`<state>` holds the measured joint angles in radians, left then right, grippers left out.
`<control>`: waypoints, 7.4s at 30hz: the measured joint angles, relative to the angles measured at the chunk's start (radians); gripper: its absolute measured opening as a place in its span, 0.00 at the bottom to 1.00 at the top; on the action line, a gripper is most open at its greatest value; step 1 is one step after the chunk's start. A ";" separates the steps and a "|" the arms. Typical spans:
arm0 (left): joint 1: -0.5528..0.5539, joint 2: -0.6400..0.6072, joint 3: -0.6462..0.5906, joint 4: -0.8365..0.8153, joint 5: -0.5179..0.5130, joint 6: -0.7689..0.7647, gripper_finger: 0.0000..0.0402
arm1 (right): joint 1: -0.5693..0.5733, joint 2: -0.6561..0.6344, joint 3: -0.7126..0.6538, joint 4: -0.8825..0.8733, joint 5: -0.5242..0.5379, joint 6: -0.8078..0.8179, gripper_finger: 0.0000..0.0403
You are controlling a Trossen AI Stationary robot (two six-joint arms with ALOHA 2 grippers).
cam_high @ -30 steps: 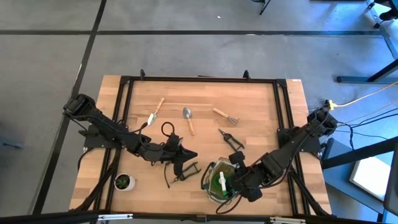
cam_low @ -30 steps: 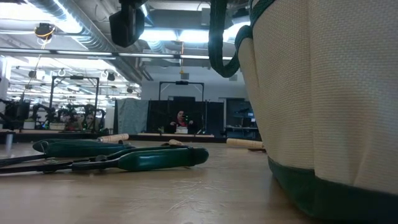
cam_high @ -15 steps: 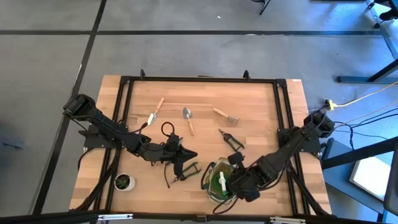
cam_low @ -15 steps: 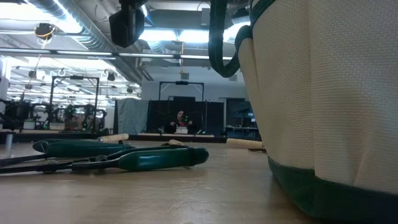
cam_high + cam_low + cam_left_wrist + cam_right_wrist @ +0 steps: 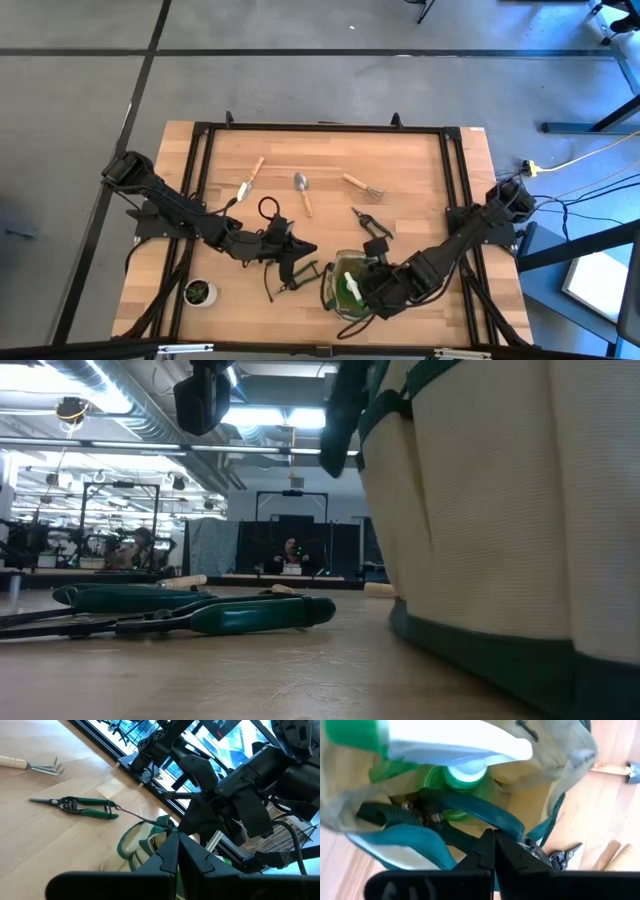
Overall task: Pick & Place Garden tools in Gardening bag
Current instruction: Put the green shear scissors into the gardening bag
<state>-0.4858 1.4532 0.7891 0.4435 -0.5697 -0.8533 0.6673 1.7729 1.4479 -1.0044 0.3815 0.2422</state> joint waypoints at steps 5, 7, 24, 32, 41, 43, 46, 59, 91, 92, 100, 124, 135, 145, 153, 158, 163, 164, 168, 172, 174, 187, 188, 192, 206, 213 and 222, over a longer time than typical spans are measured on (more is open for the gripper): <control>0.000 0.000 0.000 0.000 0.000 -0.001 0.01 | -0.018 0.000 0.000 0.010 0.011 0.040 0.00; 0.000 0.000 0.000 0.000 0.000 -0.001 0.01 | -0.021 0.000 0.000 0.027 0.011 0.040 0.00; -0.090 0.124 0.000 -0.137 0.152 -0.288 0.00 | -0.026 0.000 0.000 0.085 0.011 0.069 0.00; -0.065 0.275 0.000 0.085 0.179 -0.308 0.00 | -0.027 0.000 0.000 0.113 0.011 0.087 0.00; -0.053 0.297 0.001 0.107 0.172 -0.322 0.00 | -0.027 0.000 0.000 0.139 0.011 0.117 0.00; -0.042 0.297 0.007 0.123 0.179 -0.308 0.00 | -0.027 0.000 0.000 0.155 0.011 0.117 0.00; -0.021 0.298 0.036 0.119 0.194 -0.273 0.00 | -0.027 0.000 0.000 0.184 0.011 0.117 0.00; 0.001 0.298 0.092 -0.051 0.232 -0.268 0.00 | -0.030 0.015 0.011 0.105 0.003 0.148 0.00; 0.002 0.298 0.091 -0.052 0.219 -0.252 0.00 | -0.352 0.014 0.151 -0.176 -0.368 0.823 0.48; 0.001 0.298 0.091 -0.052 0.219 -0.251 0.00 | -0.362 0.014 0.149 -0.175 -0.406 0.810 0.52; -0.025 0.298 0.091 -0.051 0.160 -0.251 0.00 | -0.399 0.017 0.145 -0.217 -0.449 0.771 0.67; -0.029 0.297 0.091 -0.052 0.153 -0.251 0.00 | -0.508 0.022 -0.016 0.063 -0.515 0.862 0.60; -0.029 0.297 0.091 -0.052 0.154 -0.252 0.01 | -0.545 0.022 -0.016 0.060 -0.474 0.851 0.60; -0.029 0.297 0.091 -0.052 0.157 -0.259 0.00 | -0.545 0.022 -0.067 0.077 -0.522 0.883 0.59; -0.029 0.297 0.091 -0.052 0.157 -0.259 0.00 | -0.542 0.023 -0.114 0.145 -0.540 0.912 0.55; -0.029 0.297 0.091 -0.052 0.153 -0.259 0.01 | -0.542 0.023 -0.114 0.156 -0.543 0.914 0.51; -0.029 0.297 0.091 -0.052 0.153 -0.259 0.00 | -0.542 0.023 -0.114 0.165 -0.547 0.914 0.46; -0.029 0.297 0.091 -0.052 0.153 -0.259 0.00 | -0.542 0.023 -0.114 0.168 -0.547 0.914 0.44; -0.029 0.297 0.091 -0.052 0.153 -0.259 0.01 | -0.542 0.023 -0.114 0.182 -0.546 0.914 0.38; -0.029 0.297 0.091 -0.052 0.153 -0.259 0.00 | -0.542 0.023 -0.114 0.184 -0.543 0.902 0.33; -0.029 0.297 0.091 -0.052 0.153 -0.259 0.00 | -0.542 0.023 -0.114 0.183 -0.543 0.898 0.31; -0.029 0.297 0.091 -0.053 0.152 -0.259 0.00 | -0.542 0.023 -0.114 0.209 -0.531 0.875 0.19; -0.029 0.297 0.091 -0.055 0.152 -0.259 0.00 | -0.542 0.023 -0.114 0.209 -0.531 0.875 0.18; -0.029 0.297 0.091 -0.061 0.153 -0.259 0.00 | -0.542 0.020 -0.114 0.213 -0.531 0.870 0.16; -0.029 0.297 0.090 -0.083 0.175 -0.259 0.00 | -0.540 -0.049 -0.071 0.195 -0.427 0.809 0.15; -0.029 0.297 0.090 -0.085 0.175 -0.259 0.00 | -0.506 -0.056 -0.045 0.201 -0.438 0.797 0.15; -0.029 0.297 0.090 -0.089 0.175 -0.259 0.00 | -0.429 -0.056 -0.045 0.201 -0.431 0.824 0.15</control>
<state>-0.5144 1.7500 0.8791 0.3542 -0.3946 -1.1122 0.2382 1.7172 1.4025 -0.8031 -0.0498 1.0660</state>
